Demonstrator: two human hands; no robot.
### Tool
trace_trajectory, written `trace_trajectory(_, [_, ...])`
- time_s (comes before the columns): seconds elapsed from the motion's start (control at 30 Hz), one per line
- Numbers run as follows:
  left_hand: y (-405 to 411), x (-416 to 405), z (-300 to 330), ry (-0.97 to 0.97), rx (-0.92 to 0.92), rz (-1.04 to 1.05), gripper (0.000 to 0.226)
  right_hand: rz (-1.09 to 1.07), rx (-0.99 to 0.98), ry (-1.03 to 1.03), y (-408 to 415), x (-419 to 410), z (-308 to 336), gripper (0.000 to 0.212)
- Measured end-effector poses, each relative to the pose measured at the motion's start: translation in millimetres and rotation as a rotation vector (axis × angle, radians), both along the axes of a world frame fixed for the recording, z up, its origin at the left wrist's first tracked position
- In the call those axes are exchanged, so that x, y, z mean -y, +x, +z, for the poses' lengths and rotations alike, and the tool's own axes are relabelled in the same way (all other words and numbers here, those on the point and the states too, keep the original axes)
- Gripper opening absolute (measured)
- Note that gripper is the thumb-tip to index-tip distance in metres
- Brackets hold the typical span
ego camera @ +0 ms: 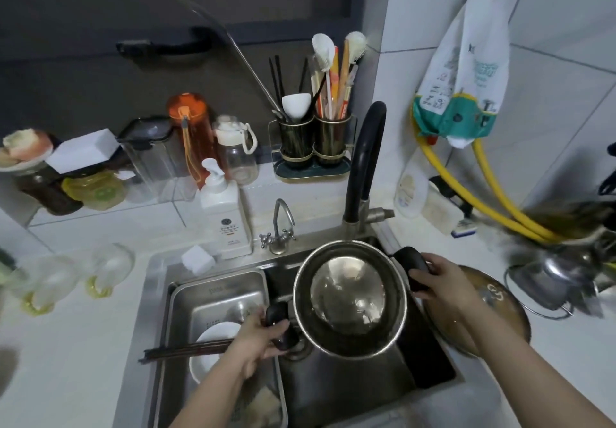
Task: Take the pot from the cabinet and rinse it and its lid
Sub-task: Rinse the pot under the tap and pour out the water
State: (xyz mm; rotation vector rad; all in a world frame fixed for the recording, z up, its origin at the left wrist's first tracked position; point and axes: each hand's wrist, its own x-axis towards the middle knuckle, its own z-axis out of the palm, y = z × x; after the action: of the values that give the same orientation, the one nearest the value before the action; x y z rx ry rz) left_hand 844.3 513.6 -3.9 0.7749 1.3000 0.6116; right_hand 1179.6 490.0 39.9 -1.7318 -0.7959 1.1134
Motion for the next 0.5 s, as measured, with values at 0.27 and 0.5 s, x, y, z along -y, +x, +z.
trace_trajectory(0.27, [-9.2,-25.0,37.1,0.500,-0.267,-0.139,0.025,-0.122,-0.163,0.025,-15.5,38.8,-15.7,0.038])
trace_trajectory(0.5, [-14.3,-14.9,32.0,0.715,-0.467,-0.175,0.030,-0.309,-0.311,0.092,-32.0,43.9,-15.9,0.026])
